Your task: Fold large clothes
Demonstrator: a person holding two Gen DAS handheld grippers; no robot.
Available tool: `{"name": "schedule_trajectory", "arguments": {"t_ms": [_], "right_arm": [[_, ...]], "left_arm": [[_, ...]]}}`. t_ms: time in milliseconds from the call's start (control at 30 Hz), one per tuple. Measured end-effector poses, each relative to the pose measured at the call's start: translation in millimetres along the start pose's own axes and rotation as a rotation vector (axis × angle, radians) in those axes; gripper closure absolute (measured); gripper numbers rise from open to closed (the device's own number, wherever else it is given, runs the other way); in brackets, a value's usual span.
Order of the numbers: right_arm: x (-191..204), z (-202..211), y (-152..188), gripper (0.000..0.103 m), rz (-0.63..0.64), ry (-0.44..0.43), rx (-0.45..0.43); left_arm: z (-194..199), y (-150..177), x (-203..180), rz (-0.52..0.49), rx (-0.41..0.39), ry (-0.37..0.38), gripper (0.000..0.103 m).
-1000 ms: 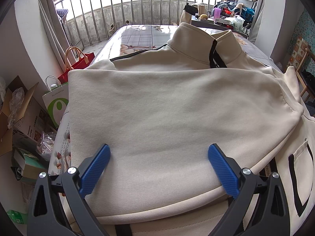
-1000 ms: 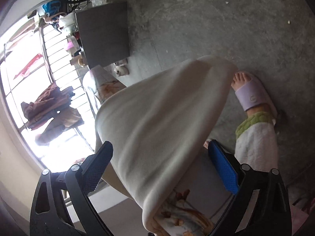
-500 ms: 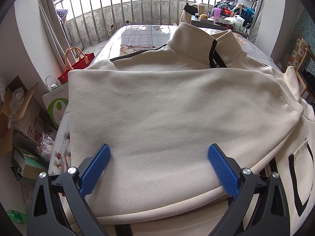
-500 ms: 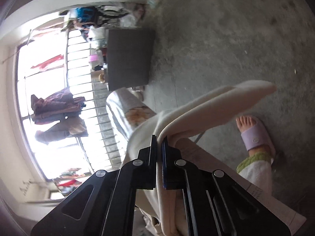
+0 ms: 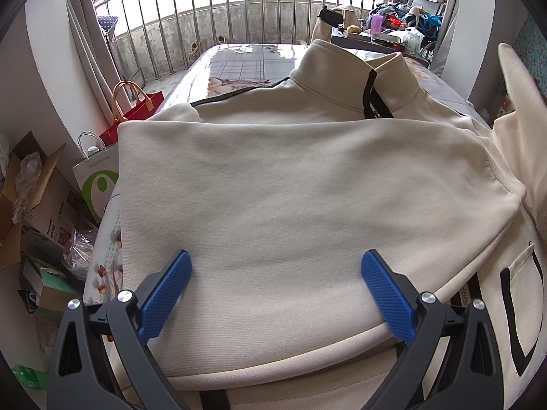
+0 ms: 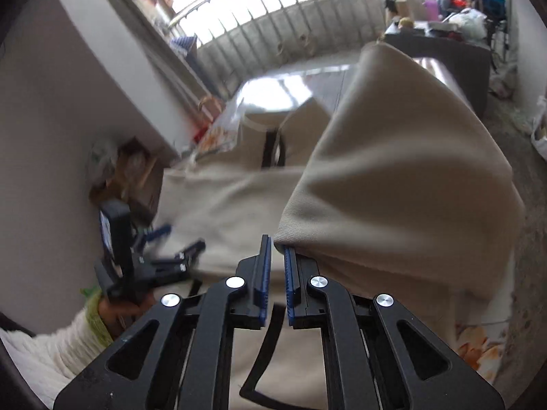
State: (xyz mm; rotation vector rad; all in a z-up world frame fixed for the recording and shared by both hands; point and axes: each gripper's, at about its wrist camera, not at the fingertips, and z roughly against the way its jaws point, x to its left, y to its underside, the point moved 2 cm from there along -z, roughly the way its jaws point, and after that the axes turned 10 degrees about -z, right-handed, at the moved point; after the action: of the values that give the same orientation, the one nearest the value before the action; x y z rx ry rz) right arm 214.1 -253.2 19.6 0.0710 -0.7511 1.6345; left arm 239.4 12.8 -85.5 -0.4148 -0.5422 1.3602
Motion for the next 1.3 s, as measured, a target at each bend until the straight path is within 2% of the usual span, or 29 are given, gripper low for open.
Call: {"name": "schedule_trajectory", "arguments": {"t_ms": [33,100,167,233,367,500,600,667,733,767,900,967,1033,1100,1200,1300], "right_arm": [[1.5,-15.4,12.7,0.072,0.011,0.023,0.052],[-4.0,-39.7,34.3,0.057,-0.005,0.075,0.138],[-10.7,-39.1,47.7,0.056,-0.048,0.063,0.165],[-20.6,-19.9,51.2,0.044,-0.106,0.028,0.131],[-47.7,31.9,40.1,0.037,-0.233,-0.069,-0.002],[-114.4,60.4,16.7,0.036,-0.532,-0.096,-0.122],[-170.9,57.5,15.9,0.035,-0.792,-0.165,-0.145],[-191.4,50.3,15.0,0.035,-0.885,-0.233,-0.146],[-203.1,40.4,11.7,0.036,-0.941,-0.257,-0.14],[-206.5,35.3,11.2,0.036,-0.961,-0.262,-0.14],[-206.6,17.7,4.0,0.05,-0.972,-0.266,-0.125],[-212.0,24.0,7.4,0.062,-0.968,-0.244,-0.127],[-212.5,28.2,7.8,0.085,-0.967,-0.235,-0.149],[-214.2,33.2,9.8,0.097,-0.957,-0.244,-0.183],[-201.6,52.1,0.0,0.1,-0.903,-0.268,-0.258],[-172.9,87.7,-22.2,0.1,-0.786,-0.319,-0.352]], "left_arm": [[-0.1,0.0,0.4,0.0,0.0,0.0,0.005],[-0.1,0.1,0.1,0.0,0.0,0.0,0.005],[-0.1,0.1,0.0,0.0,-0.001,0.001,0.005],[-0.1,0.0,0.0,0.0,-0.001,0.0,0.005],[-0.1,0.2,0.7,0.0,-0.001,0.001,0.005],[-0.1,-0.1,0.3,0.0,-0.001,0.001,0.005],[-0.3,0.5,0.9,0.0,-0.001,0.001,0.005],[-0.2,0.4,0.5,0.0,-0.001,0.001,0.005],[-0.3,0.5,0.8,0.0,-0.002,0.001,0.005],[-0.3,0.5,0.7,0.001,-0.002,0.002,0.005],[-0.4,0.7,1.3,0.0,-0.002,0.001,0.005],[-0.4,0.9,1.4,0.0,-0.002,0.001,0.005],[-0.3,0.9,1.1,0.0,-0.002,0.001,0.005],[-0.4,0.9,1.4,0.0,-0.003,0.001,0.005],[-0.4,0.3,1.5,0.0,-0.002,0.0,0.005],[-0.6,0.3,1.7,0.0,-0.003,0.001,0.005]]}}
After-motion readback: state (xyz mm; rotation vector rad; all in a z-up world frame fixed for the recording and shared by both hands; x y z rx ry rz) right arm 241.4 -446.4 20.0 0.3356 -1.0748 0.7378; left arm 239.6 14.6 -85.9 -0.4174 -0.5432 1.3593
